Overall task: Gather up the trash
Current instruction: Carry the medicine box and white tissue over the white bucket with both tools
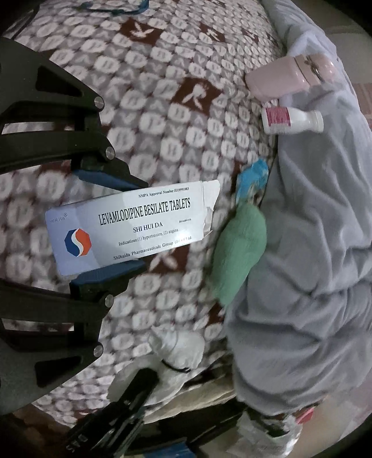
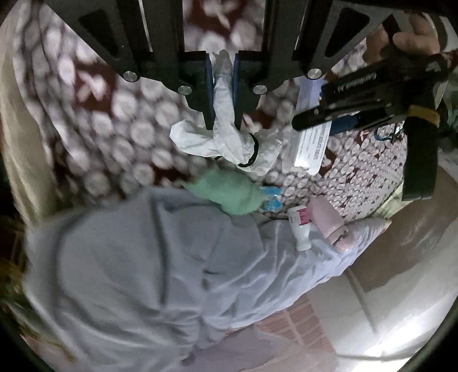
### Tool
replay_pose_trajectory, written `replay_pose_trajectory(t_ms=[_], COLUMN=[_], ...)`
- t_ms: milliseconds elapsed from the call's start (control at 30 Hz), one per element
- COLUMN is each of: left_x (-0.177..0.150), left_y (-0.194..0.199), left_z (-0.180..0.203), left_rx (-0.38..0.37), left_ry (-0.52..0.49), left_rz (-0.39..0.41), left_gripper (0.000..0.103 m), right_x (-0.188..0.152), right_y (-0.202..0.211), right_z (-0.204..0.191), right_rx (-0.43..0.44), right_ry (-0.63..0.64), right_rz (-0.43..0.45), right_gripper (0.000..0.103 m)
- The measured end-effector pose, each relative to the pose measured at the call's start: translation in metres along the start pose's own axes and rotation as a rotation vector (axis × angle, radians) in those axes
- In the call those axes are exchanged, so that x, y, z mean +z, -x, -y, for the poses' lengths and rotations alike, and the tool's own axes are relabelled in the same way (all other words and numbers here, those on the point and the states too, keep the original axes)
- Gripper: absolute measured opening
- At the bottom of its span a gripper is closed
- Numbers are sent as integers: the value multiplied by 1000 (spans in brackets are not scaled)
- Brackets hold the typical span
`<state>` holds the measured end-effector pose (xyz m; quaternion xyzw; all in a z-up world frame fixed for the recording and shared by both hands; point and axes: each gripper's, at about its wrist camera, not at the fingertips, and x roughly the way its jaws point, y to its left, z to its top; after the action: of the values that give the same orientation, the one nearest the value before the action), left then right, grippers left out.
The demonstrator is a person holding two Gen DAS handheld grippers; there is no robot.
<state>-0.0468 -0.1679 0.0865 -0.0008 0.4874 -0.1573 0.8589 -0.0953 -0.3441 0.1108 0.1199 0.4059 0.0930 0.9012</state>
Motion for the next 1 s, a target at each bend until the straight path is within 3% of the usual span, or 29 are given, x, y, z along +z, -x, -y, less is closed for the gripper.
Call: replay_pose_trajectory(t_ms=[333,1000], left_x=[-16,-32], left_y=[18,30], left_z=[59,194], left_rx=[-18,-143], left_ry=[-104,-307], left_rz=[25,26], left_gripper=[47,47], right_x=[-39,-85], right_y=[57,155], right_z=[38,120], right_rx=[-39,-179], right_ry=[-104,-253], right_rz=[45,155], right_gripper=[10,10])
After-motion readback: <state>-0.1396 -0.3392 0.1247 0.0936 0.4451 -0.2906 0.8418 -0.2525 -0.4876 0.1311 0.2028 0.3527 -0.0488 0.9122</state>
